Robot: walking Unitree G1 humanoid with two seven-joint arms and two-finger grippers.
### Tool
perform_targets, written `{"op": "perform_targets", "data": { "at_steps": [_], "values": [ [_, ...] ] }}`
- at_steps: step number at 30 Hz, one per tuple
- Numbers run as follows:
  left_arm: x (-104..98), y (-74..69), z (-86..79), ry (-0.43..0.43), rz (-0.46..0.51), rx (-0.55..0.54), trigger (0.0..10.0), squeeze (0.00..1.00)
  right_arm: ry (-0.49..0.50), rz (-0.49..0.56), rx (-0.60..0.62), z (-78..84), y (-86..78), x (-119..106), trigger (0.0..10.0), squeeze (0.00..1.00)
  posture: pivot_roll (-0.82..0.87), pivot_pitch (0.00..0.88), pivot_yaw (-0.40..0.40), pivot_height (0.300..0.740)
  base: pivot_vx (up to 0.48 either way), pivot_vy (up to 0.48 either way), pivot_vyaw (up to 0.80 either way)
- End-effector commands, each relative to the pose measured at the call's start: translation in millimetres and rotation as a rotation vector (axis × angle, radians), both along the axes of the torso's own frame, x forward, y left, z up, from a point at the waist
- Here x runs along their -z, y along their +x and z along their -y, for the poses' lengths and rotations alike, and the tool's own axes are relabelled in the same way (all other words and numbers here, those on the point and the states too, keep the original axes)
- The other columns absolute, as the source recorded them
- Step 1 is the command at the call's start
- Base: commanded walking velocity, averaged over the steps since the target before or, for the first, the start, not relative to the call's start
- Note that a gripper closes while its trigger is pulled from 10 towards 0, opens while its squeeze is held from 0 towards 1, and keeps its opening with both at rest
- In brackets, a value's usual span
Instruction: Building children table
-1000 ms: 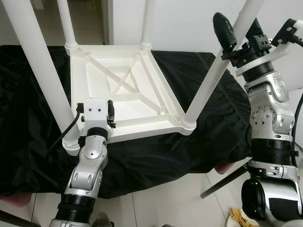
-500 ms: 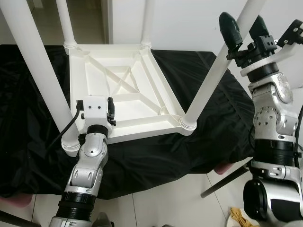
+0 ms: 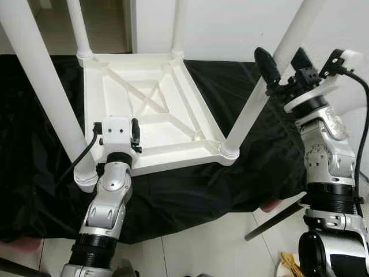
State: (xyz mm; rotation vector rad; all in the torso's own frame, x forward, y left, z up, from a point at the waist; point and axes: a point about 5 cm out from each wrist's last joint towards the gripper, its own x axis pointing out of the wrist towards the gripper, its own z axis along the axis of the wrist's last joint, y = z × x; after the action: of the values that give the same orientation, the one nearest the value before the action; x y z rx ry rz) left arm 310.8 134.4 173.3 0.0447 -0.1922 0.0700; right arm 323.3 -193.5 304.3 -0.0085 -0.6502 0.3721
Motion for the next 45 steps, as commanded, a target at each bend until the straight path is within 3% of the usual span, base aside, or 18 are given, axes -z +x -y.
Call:
{"op": "perform_targets", "data": {
  "at_steps": [1, 6, 10, 20, 22, 23, 24, 27, 28, 36, 37, 38, 39, 40, 45],
  "values": [
    [-1.5, 0.5, 3.3, 0.019, -0.002, 0.045, 10.0, 0.0, -0.036, 0.022, 0.027, -0.3, -7.4, -1.0, 10.0, 0.0, 0.0, 0.078, -0.078, 0.74, 0.0, 0.0, 0.0],
    [-1.0, 0.2, 2.8, 0.007, -0.007, 0.04, 10.0, 0.0, -0.032, -0.075, 0.005, -1.7, -16.8, 20.7, 10.0, 0.0, -0.02, 0.082, -0.072, 0.74, 0.0, 0.0, 0.0],
    [-1.0, 1.5, 7.8, 0.0, -0.01, 0.056, 10.0, 0.0, -0.057, -0.184, 0.002, -1.7, -9.5, 40.4, 10.0, 0.0, -0.03, 0.085, -0.066, 0.74, 0.0, 0.0, 0.0],
    [-1.4, 2.5, 7.5, 0.002, -0.01, 0.057, 10.0, 0.0, -0.092, -0.259, -0.026, -7.1, 2.8, 45.4, 10.0, 0.0, -0.02, 0.079, -0.072, 0.74, 0.0, 0.0, 0.0],
    [-0.6, 1.6, 6.8, 0.003, -0.012, 0.052, 10.0, 0.0, -0.076, -0.236, -0.046, -11.0, 7.7, 33.6, 7.8, 0.0, -0.01, 0.075, -0.077, 0.74, 0.0, 0.0, 0.0],
    [-0.6, 1.6, 6.8, 0.003, -0.012, 0.052, 10.0, 0.0, -0.076, -0.236, -0.046, -11.0, 7.7, 33.6, 7.8, 0.0, -0.01, 0.075, -0.077, 0.74, 0.0, 0.0, 0.0],
    [0.7, 0.7, 5.7, 0.002, -0.019, 0.045, 10.0, 0.0, -0.069, -0.223, -0.053, -12.4, 9.1, 28.6, 9.1, 0.0, -0.01, 0.073, -0.078, 0.74, 0.0, 0.0, 0.0],
    [1.6, -0.1, 4.3, 0.002, -0.023, 0.039, 10.0, 0.0, -0.07, -0.216, -0.056, -14.0, 9.1, 25.2, 9.3, 0.0, -0.01, 0.071, -0.08, 0.74, 0.0, 0.0, 0.0],
    [2.1, -1.4, 2.6, 0.001, -0.028, 0.03, 10.0, 0.0, -0.068, -0.216, -0.065, -16.1, 9.1, 23.3, 10.0, 0.0, 0.0, 0.07, -0.081, 0.74, 0.0, 0.0, 0.0],
    [8.8, -8.3, -0.5, -0.011, -0.073, 0.004, 10.0, 0.0, -0.061, -0.234, -0.102, -26.2, 11.9, 23.7, 10.0, 0.0, 0.02, 0.061, -0.083, 0.74, 0.0, 0.0, 0.0],
    [10.3, -11.0, 1.3, -0.011, -0.084, 0.004, 10.0, 0.0, -0.056, -0.235, -0.112, -28.0, 12.6, 24.1, 7.0, 0.0, 0.02, 0.061, -0.083, 0.74, 0.0, 0.0, 0.0],
    [10.3, -11.0, 1.3, -0.011, -0.084, 0.004, 10.0, 0.0, -0.056, -0.235, -0.112, -28.0, 12.6, 24.1, 7.0, 0.0, 0.02, 0.061, -0.083, 0.74, 0.0, 0.0, 0.0],
    [10.9, -12.9, 2.6, -0.01, -0.089, 0.005, 10.0, 0.0, -0.054, -0.235, -0.118, -28.8, 12.9, 24.4, 2.1, 0.0, 0.02, 0.059, -0.083, 0.74, 0.0, 0.0, 0.0],
    [12.1, -15.2, 6.3, -0.002, -0.098, 0.018, 10.0, 0.0, -0.047, -0.238, -0.121, -29.1, 13.8, 24.8, 0.0, 0.0, 0.03, 0.057, -0.083, 0.74, 0.0, 0.0, 0.0],
    [17.6, -18.8, 14.4, 0.017, -0.131, 0.045, 10.0, 0.0, -0.034, -0.251, -0.127, -29.7, 15.4, 26.1, 0.0, 0.0, 0.03, 0.06, -0.079, 0.74, 0.0, 0.0, 0.0]
  ]
}}
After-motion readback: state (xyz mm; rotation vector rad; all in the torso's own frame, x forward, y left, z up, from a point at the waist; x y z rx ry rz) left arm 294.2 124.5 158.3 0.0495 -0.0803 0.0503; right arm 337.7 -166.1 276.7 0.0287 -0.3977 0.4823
